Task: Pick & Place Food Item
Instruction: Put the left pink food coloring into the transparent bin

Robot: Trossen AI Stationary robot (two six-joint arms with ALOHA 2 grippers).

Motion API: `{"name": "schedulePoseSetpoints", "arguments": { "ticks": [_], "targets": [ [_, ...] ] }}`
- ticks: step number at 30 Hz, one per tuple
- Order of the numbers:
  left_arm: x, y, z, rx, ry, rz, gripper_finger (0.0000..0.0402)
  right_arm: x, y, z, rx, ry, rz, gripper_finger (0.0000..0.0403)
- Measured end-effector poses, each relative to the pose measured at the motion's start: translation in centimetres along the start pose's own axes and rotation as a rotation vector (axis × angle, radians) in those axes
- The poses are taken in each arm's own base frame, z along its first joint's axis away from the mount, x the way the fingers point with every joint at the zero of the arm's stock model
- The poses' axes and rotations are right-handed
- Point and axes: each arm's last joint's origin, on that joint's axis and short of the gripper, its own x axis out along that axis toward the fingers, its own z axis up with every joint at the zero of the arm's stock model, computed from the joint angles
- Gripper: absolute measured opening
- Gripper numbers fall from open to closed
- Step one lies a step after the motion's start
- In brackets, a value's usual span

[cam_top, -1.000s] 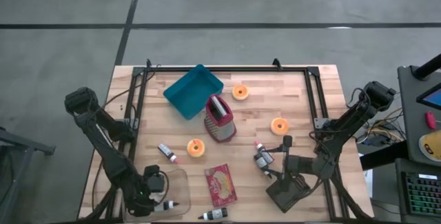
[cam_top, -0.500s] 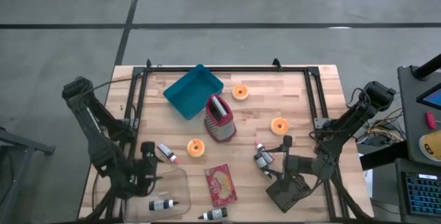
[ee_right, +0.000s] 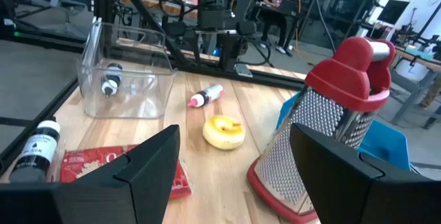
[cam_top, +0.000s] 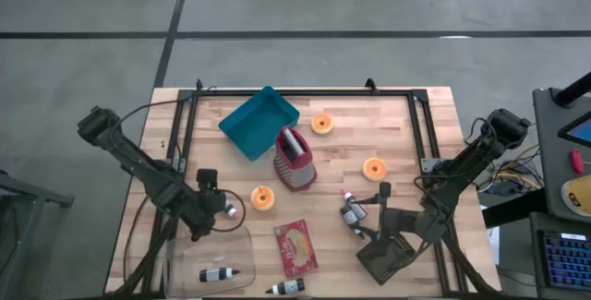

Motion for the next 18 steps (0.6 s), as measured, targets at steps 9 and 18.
{"name": "schedulePoseSetpoints", "arguments": {
  "ticks": [9,18],
  "targets": [
    [1.6,1.2,0.0,0.031,0.074,-0.061,0.0270,0.0,0.0,0.0,-0.007,0.003,0.003,0.0269],
    [3.6,1.8,-0.2,0.020,0.086,-0.142,0.0269,0.0,0.0,-0.2,-0.021,0.014,0.005,0.0269]
  ]
}}
